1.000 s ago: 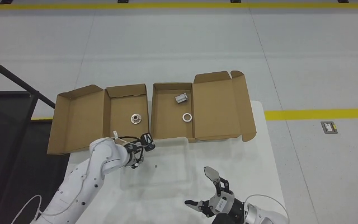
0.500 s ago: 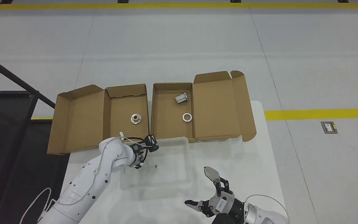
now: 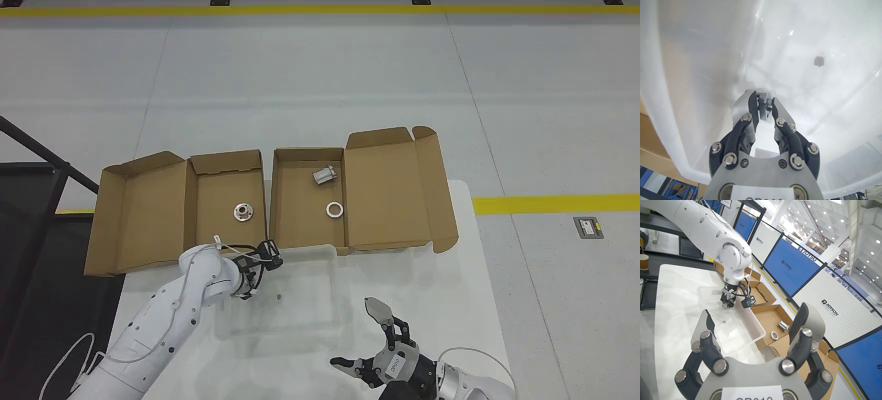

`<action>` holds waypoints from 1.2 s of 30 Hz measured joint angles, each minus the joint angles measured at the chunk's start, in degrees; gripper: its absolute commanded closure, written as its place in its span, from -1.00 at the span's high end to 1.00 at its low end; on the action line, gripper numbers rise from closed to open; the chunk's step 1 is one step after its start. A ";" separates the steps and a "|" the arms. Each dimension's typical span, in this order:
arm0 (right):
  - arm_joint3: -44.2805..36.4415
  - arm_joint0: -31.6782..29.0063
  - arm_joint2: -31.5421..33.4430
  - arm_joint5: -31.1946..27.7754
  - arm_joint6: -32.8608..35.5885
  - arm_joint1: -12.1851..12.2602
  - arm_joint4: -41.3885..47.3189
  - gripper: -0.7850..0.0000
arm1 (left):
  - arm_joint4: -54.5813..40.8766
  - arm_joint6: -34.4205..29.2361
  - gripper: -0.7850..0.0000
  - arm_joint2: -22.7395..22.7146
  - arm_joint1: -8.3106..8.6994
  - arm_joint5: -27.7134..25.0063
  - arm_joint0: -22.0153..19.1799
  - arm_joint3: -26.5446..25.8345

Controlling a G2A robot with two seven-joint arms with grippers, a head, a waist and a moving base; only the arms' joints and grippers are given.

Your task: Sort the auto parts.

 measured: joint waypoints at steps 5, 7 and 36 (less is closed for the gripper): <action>0.00 0.00 0.00 0.00 0.00 0.00 0.00 1.00 | -1.70 0.10 -1.00 -1.82 0.64 -2.84 0.96 -2.67; 0.00 0.00 0.00 0.00 0.00 0.00 0.00 1.00 | -2.08 0.48 -1.00 -2.96 1.13 -4.22 1.91 -4.70; 0.00 0.00 0.00 0.00 0.00 0.00 0.00 1.00 | -19.02 17.86 -1.00 -29.70 7.30 -5.70 6.58 -8.54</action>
